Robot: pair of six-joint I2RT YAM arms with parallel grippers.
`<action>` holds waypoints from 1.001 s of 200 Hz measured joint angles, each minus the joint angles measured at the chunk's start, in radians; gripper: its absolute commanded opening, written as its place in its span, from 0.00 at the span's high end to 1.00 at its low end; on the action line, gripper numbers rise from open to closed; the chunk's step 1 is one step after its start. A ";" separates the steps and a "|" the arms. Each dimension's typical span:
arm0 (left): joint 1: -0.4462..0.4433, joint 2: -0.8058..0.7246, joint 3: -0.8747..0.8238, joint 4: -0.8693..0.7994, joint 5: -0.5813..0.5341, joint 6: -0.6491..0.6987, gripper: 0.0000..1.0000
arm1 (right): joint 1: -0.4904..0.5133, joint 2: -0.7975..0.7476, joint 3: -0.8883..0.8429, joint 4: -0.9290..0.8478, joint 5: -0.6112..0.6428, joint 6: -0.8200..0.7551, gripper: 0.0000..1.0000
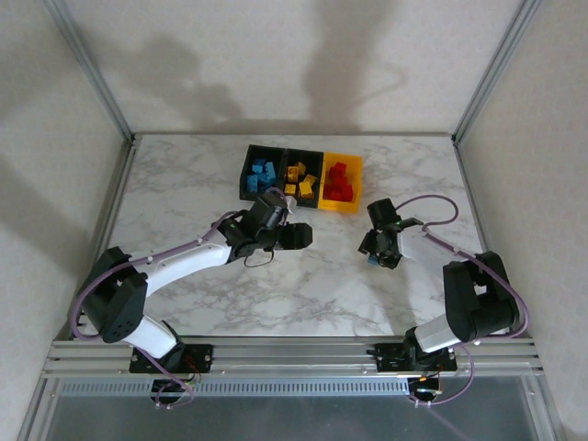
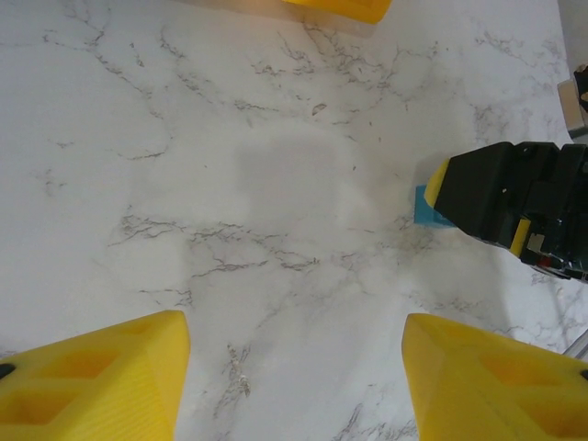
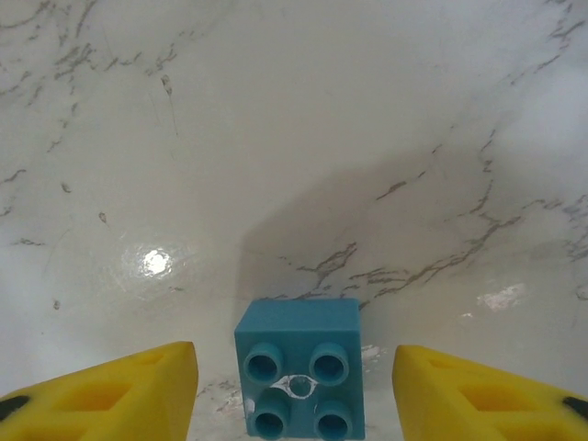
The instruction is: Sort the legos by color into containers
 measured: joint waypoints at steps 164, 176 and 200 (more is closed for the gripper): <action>0.161 -0.280 -0.193 -0.038 -0.192 -0.139 0.34 | 0.227 0.288 0.584 0.012 -0.070 -0.093 0.86; 0.172 -0.325 -0.205 -0.054 -0.212 -0.151 0.33 | 0.238 0.349 0.671 0.012 -0.086 -0.102 0.86; 0.193 -0.394 -0.226 -0.088 -0.240 -0.173 0.32 | 0.251 0.480 0.836 0.008 -0.117 -0.117 0.85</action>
